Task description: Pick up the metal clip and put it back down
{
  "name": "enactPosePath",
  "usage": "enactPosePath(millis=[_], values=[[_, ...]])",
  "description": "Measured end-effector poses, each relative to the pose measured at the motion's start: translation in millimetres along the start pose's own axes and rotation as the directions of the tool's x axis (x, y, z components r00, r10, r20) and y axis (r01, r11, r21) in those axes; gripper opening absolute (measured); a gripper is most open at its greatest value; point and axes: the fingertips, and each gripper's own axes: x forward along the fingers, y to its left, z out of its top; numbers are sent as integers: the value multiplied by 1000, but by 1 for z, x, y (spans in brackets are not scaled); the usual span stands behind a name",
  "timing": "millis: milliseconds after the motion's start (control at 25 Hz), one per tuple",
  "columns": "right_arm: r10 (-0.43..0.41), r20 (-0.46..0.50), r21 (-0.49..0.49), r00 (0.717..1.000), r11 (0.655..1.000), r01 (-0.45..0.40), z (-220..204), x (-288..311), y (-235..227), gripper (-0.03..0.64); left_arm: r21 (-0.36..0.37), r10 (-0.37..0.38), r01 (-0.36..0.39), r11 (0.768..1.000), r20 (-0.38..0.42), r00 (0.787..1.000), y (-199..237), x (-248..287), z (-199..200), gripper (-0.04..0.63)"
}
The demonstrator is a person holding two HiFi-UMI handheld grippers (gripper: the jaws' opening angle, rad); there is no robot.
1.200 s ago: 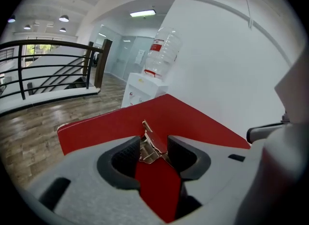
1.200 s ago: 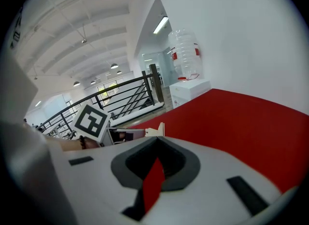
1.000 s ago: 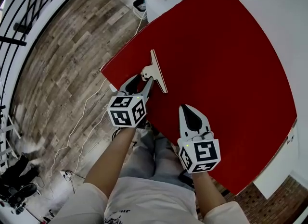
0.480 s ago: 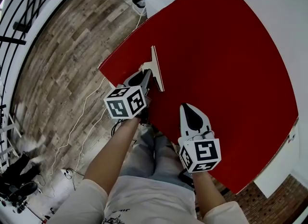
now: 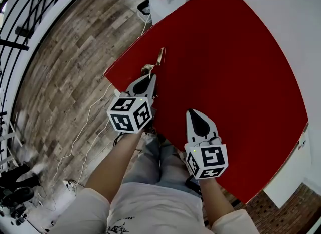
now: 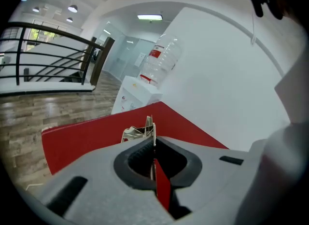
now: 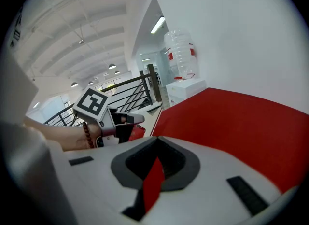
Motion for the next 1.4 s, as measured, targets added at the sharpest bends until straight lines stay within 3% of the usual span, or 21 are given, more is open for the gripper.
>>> enactPosePath(millis=[200,520,800,1040,1400], values=[[-16,27,-39,1000,999,17,18,-34,0,6,146,-24,15,989,60,998,-35,-46,31,6],[-79,136,-81,987,993,91,64,-103,-22,6,347,-111,50,936,157,981,-111,-135,73,6],[-67,243,-90,968,992,92,105,-155,-9,6,346,-89,21,938,182,979,-142,-201,71,7],[-20,259,-118,966,992,52,100,-174,23,6,331,-57,-20,943,221,974,-154,-245,57,6],[62,243,-154,968,988,-25,86,-175,59,6,347,-42,-57,936,272,961,-162,-268,55,6]])
